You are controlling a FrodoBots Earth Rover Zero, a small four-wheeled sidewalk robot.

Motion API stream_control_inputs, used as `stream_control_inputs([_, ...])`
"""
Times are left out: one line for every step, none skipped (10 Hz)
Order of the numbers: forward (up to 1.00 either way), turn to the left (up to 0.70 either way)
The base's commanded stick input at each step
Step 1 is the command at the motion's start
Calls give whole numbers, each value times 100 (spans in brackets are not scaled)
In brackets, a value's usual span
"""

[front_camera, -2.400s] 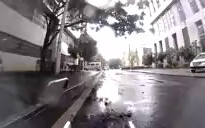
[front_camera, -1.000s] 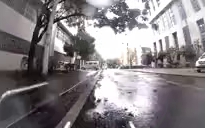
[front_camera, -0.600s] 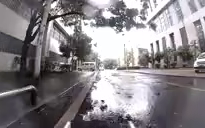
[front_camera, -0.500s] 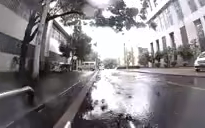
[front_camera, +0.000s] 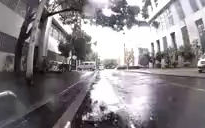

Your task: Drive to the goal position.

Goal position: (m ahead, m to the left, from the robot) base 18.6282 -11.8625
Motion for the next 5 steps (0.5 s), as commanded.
stream_control_inputs([70, 0])
stream_control_inputs([70, 0])
stream_control_inputs([70, 0])
stream_control_inputs([70, 0])
stream_control_inputs([70, 0])
